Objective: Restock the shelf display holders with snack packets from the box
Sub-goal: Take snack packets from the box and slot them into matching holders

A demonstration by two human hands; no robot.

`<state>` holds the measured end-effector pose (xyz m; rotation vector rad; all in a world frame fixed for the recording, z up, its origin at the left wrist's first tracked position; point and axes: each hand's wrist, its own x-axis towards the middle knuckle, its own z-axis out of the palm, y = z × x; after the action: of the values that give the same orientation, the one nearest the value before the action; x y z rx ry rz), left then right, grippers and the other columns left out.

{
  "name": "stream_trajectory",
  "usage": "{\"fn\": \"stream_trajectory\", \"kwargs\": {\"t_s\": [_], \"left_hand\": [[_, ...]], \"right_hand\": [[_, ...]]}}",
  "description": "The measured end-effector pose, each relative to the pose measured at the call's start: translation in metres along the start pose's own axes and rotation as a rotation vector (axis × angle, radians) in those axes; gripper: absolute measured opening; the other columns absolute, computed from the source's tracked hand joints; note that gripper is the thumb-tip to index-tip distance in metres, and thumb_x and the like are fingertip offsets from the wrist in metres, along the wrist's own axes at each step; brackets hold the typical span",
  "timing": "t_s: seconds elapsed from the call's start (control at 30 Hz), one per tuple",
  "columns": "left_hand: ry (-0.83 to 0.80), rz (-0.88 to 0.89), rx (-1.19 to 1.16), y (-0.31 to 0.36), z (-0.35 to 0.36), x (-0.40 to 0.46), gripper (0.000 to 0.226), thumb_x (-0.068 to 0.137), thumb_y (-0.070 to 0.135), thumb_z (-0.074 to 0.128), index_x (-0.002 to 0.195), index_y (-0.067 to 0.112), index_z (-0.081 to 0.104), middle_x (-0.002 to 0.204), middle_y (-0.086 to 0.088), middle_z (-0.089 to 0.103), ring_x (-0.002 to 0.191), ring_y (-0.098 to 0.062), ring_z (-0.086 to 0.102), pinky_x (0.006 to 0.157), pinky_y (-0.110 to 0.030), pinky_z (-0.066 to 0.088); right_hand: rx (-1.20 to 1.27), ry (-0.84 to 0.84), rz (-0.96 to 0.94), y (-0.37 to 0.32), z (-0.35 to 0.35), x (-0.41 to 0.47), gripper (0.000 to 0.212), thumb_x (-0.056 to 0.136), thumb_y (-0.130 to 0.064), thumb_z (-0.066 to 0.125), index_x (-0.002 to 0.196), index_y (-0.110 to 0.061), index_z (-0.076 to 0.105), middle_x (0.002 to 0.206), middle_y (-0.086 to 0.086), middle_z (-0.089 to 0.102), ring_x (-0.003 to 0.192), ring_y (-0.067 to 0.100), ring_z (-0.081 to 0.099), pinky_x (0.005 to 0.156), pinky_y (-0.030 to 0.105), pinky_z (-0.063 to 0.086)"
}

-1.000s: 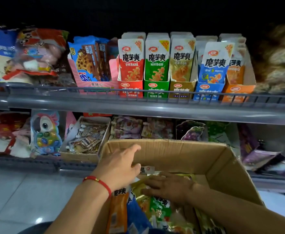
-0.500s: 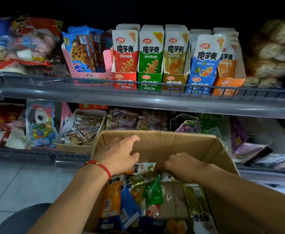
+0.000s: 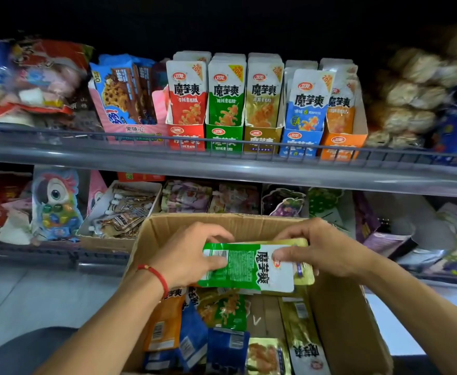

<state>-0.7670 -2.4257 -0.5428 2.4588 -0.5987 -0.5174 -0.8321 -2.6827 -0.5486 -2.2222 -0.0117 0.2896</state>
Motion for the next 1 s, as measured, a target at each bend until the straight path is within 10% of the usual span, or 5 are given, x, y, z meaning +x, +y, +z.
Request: {"fn": "stream_trajectory", "kwargs": {"t_s": [0.2, 0.57, 0.83, 1.0], "left_hand": [[0.223, -0.108, -0.377, -0.014, -0.026, -0.006, 0.033, 0.083, 0.013, 0.081, 0.107, 0.033, 0.070, 0.109, 0.022, 0.065, 0.099, 0.011, 0.054, 0.090, -0.021, 0.041], [0.128, -0.222, -1.047, 0.019, 0.005, -0.018, 0.032, 0.084, -0.010, 0.067, 0.114, 0.001, 0.061, 0.099, -0.011, 0.078, 0.094, -0.030, 0.076, 0.094, -0.054, 0.056], [0.205, -0.164, -1.213, 0.032, 0.019, -0.014, 0.039, 0.083, -0.008, 0.071, 0.117, 0.009, 0.061, 0.101, -0.011, 0.078, 0.090, -0.029, 0.076, 0.064, -0.032, 0.060], [0.241, -0.156, -1.180, 0.028, 0.015, -0.017, 0.049, 0.074, -0.010, 0.076, 0.115, 0.016, 0.065, 0.100, -0.005, 0.079, 0.095, -0.025, 0.076, 0.082, -0.043, 0.061]], "right_hand": [[0.266, 0.342, 0.039, 0.003, -0.027, -0.014, 0.018, 0.084, -0.032, 0.079, 0.101, -0.027, 0.078, 0.096, -0.009, 0.079, 0.084, 0.012, 0.075, 0.070, 0.029, 0.057], [0.787, 0.369, 0.077, -0.025, -0.002, -0.025, 0.030, 0.084, -0.009, 0.073, 0.110, -0.001, 0.062, 0.096, 0.017, 0.078, 0.083, 0.029, 0.076, 0.070, 0.036, 0.064], [0.468, 0.367, 0.134, -0.039, 0.038, -0.009, 0.033, 0.085, -0.033, 0.077, 0.094, -0.004, 0.063, 0.085, 0.012, 0.076, 0.072, 0.029, 0.076, 0.056, 0.036, 0.061], [0.335, 0.364, 0.142, -0.044, 0.044, -0.002, 0.047, 0.080, -0.048, 0.075, 0.080, -0.004, 0.060, 0.076, 0.013, 0.074, 0.065, 0.027, 0.073, 0.055, 0.038, 0.061]]}}
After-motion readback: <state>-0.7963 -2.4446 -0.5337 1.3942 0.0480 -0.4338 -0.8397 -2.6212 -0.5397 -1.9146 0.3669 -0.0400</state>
